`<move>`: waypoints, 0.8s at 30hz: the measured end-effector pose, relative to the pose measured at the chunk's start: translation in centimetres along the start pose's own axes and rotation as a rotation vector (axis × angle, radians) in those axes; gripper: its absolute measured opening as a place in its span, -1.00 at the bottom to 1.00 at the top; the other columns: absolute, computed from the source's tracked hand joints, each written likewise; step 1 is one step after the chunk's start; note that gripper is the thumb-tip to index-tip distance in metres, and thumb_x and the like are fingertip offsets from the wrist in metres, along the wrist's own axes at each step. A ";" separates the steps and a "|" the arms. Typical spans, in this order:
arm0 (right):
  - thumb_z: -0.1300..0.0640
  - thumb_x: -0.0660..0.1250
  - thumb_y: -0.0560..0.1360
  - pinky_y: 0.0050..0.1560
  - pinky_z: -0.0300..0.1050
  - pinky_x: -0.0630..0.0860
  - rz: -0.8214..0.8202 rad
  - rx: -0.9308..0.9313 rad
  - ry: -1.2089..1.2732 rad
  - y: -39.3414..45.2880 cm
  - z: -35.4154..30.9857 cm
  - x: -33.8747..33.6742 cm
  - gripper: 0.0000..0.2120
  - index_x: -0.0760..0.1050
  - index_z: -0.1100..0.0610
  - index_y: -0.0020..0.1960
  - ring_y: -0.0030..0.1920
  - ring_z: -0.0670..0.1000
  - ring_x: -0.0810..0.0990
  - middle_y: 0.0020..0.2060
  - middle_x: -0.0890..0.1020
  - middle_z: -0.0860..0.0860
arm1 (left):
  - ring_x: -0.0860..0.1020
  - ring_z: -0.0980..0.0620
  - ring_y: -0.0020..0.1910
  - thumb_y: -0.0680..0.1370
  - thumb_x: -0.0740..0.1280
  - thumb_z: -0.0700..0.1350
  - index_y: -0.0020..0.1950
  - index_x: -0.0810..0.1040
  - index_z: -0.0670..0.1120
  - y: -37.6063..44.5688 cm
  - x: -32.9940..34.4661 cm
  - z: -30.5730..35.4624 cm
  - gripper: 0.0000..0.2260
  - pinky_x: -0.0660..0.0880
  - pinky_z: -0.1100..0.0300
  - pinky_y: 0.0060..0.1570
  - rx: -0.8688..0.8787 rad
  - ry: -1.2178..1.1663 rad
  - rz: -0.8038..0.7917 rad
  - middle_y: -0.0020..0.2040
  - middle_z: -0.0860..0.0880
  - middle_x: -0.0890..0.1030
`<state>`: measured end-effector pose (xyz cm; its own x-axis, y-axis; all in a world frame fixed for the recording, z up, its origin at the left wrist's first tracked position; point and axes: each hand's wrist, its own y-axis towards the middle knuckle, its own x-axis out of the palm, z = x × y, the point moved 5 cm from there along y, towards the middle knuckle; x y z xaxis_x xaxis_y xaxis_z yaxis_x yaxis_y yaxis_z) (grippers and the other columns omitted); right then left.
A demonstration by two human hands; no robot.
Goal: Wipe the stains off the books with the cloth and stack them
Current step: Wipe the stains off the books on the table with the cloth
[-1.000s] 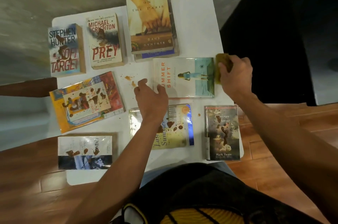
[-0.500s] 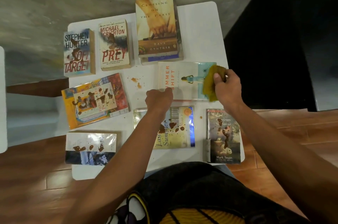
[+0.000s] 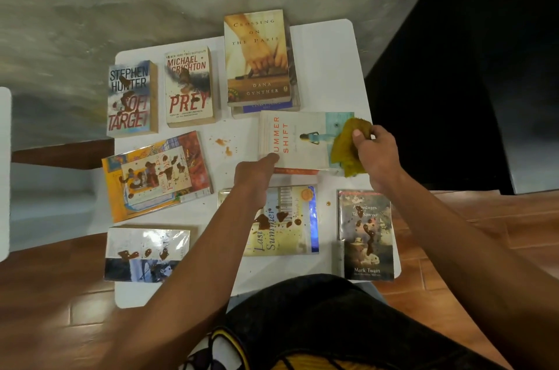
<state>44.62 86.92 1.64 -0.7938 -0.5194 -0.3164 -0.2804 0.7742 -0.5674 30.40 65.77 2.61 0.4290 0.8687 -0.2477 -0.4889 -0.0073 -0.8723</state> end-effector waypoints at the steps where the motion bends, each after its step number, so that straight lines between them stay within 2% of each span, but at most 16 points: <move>1: 0.06 0.29 0.64 -0.12 -0.16 0.55 -0.006 0.003 0.009 0.1 -0.1 -0.1 -0.90 0.46 0.02 0.14 -0.04 -0.08 0.57 0.04 0.58 0.00 | 0.62 -0.03 0.07 0.53 0.49 -0.11 0.25 0.56 -0.18 -0.3 0.1 0.1 -0.66 0.56 0.12 0.17 0.008 -0.041 -0.029 0.10 -0.10 0.65; 2: 0.06 0.28 0.64 -0.14 -0.20 0.52 -0.013 0.008 0.023 0.1 -0.2 -0.1 -0.89 0.45 0.02 0.16 -0.05 -0.10 0.55 0.04 0.56 -0.01 | 0.61 0.02 -0.01 0.53 0.48 -0.15 0.23 0.55 -0.17 -0.6 0.3 0.2 -0.70 0.59 0.16 0.10 0.011 -0.093 -0.062 0.08 -0.08 0.64; 6: 0.05 0.28 0.64 0.01 -0.10 0.56 -0.035 0.025 0.045 0.0 -0.5 -0.1 -0.89 0.42 0.00 0.15 0.05 -0.02 0.56 0.06 0.55 0.00 | 0.63 -0.10 0.14 0.55 0.44 -0.23 0.31 0.44 -0.20 -1.5 1.2 0.7 -0.64 0.64 0.11 0.02 0.044 -0.275 -0.149 0.20 -0.17 0.61; 8: 0.05 0.29 0.64 0.10 -0.02 0.58 -0.045 0.035 0.050 0.0 -0.2 -0.1 -0.88 0.44 0.01 0.15 0.08 0.02 0.56 0.09 0.56 0.04 | 0.64 -0.10 0.12 0.58 0.39 -0.25 0.29 0.42 -0.22 -2.1 1.5 1.3 -0.69 0.65 0.13 -0.05 0.078 -0.327 -0.170 0.21 -0.19 0.61; 11: 0.05 0.29 0.63 0.11 -0.01 0.58 -0.063 0.046 0.060 -0.3 0.0 -0.6 -0.86 0.47 0.03 0.17 0.08 0.03 0.57 0.11 0.58 0.06 | 0.66 -0.03 0.08 0.60 0.38 -0.24 0.27 0.41 -0.23 -3.1 1.5 2.0 -0.72 0.65 0.21 -0.16 0.197 -0.326 -0.160 0.18 -0.17 0.62; 16: 0.05 0.30 0.62 0.11 0.00 0.58 -0.137 0.046 0.181 -0.5 -0.6 -1.6 -0.84 0.49 0.00 0.20 0.11 0.02 0.59 0.10 0.60 -0.01 | 0.71 0.02 0.00 0.59 0.40 -0.22 0.18 0.45 -0.23 -4.5 0.1 3.7 -0.78 0.63 0.22 -0.13 0.419 -0.286 -0.169 0.12 -0.17 0.67; 19: 0.08 0.31 0.61 0.14 0.08 0.60 -0.249 -0.034 0.201 -0.9 -1.9 -1.5 -0.87 0.54 0.01 0.15 0.15 0.11 0.62 0.10 0.64 0.05 | 0.71 0.00 -0.01 0.59 0.40 -0.21 0.20 0.48 -0.25 -5.3 -1.2 5.5 -0.76 0.64 0.18 -0.10 0.521 -0.276 -0.186 0.06 -0.15 0.70; 22: 0.13 0.30 0.62 0.19 0.15 0.58 -0.364 -0.115 0.242 -0.9 -3.7 -0.9 -0.84 0.56 0.04 0.17 0.17 0.17 0.62 0.12 0.65 0.12 | 0.71 -0.02 0.02 0.59 0.41 -0.18 0.18 0.55 -0.15 -5.2 -2.4 7.5 -0.81 0.64 0.13 -0.06 0.569 -0.277 -0.204 0.03 -0.09 0.73; 24: 0.16 0.27 0.63 0.16 0.09 0.60 -0.449 -0.158 0.253 -1.0 -5.3 -0.3 -0.83 0.55 0.03 0.19 0.17 0.14 0.63 0.11 0.65 0.08 | 0.70 -0.01 0.04 0.59 0.41 -0.15 0.15 0.59 -0.08 -4.8 -3.0 8.9 -0.86 0.64 0.12 -0.04 0.583 -0.267 -0.220 0.03 -0.06 0.73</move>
<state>42.25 88.19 6.37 -0.6770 -0.7235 0.1348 -0.6844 0.5514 -0.4770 24.70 67.61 11.29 0.3996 0.9125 0.0872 -0.7738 0.3868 -0.5016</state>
